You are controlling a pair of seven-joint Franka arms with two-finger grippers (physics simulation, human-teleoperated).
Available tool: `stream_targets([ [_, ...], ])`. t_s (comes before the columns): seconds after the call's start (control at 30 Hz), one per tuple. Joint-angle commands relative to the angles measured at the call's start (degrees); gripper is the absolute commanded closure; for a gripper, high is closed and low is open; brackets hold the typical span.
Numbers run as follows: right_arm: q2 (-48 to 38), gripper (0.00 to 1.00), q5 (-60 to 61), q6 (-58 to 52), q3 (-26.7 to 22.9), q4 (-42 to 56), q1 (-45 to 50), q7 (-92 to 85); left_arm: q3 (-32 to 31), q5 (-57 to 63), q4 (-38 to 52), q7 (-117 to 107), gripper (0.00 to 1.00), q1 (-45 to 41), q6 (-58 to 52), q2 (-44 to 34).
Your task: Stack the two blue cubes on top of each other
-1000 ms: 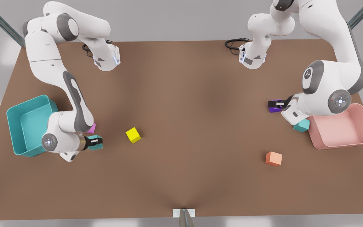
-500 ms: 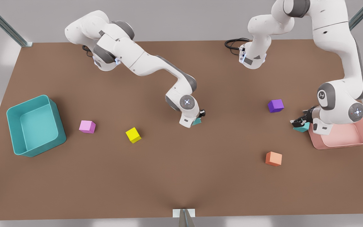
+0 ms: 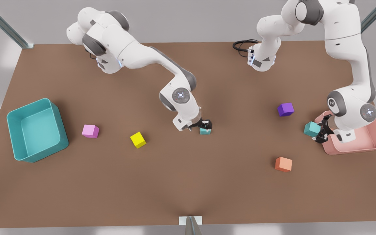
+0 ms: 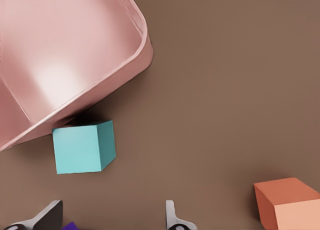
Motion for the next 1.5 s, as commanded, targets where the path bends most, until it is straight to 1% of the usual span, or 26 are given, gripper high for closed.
stream_targets([
  [0.0,-2.4,0.00,-3.2,-17.0,0.3,-3.0,-10.3,-20.0,0.0,0.1,-0.5,-16.6,0.00,0.5,1.6,0.0],
  [0.03,-2.1,0.00,-2.8,-17.8,0.4,-5.6,-18.8,-38.6,0.0,0.1,-0.7,-16.5,0.00,0.6,1.4,0.0],
  [0.07,-2.1,0.00,-3.0,-22.4,0.4,-5.2,-25.8,-54.6,0.1,0.2,-1.0,-16.5,0.00,0.6,1.4,0.1],
  [0.1,-2.4,0.00,-4.5,-27.5,-0.1,-2.5,-31.3,-66.1,0.4,0.3,-1.2,-16.3,0.00,0.7,1.3,0.1],
  [0.13,-3.7,0.00,-9.4,-31.9,-0.1,0.6,-34.7,-70.5,0.5,0.4,-1.8,-16.1,0.00,0.8,1.3,0.1],
  [0.17,-6.9,0.00,-11.1,-34.0,-0.2,1.0,-35.6,-73.6,0.5,0.8,-2.3,-16.1,0.00,0.8,1.3,0.2],
  [0.23,-17.7,0.00,-11.0,-43.3,-0.2,0.5,-36.0,-78.0,0.5,0.8,-2.7,-16.0,0.00,1.7,1.3,0.4],
  [0.27,-22.2,0.00,-10.7,-47.3,0.0,0.4,-35.6,-77.7,0.5,0.8,-2.8,-13.4,0.00,2.1,0.9,0.4],
  [0.3,-25.8,0.00,-10.8,-48.5,0.5,0.3,-35.3,-77.6,0.5,0.8,-2.9,-7.5,0.00,3.0,0.0,0.4],
  [0.33,-26.2,0.00,-10.6,-48.5,0.6,0.2,-35.2,-77.5,0.5,0.8,-3.1,-3.0,0.00,3.6,-0.6,0.4],
  [0.4,-26.1,0.00,-10.0,-46.8,0.6,-2.8,-33.7,-72.8,0.5,0.8,-3.5,-0.7,0.00,3.8,-0.6,0.5],
  [0.57,-27.6,0.00,-9.7,-42.2,0.5,-6.9,-33.3,-72.3,0.5,0.5,-3.6,-0.7,0.00,3.6,0.3,2.6],
  [0.63,-28.4,0.00,-9.7,-42.3,0.5,-6.9,-33.4,-71.9,0.5,0.2,-3.5,-0.7,0.00,3.8,1.5,4.1],
  [1.23,-27.6,0.00,-10.5,-42.2,0.4,-7.6,-33.3,-71.0,0.5,0.1,-3.4,-0.7,0.00,4.4,8.2,8.8],
  [1.47,-27.2,0.00,-10.4,-42.2,0.5,-7.6,-33.2,-71.0,0.5,0.1,-3.4,-0.7,0.00,5.4,8.1,10.5],
])
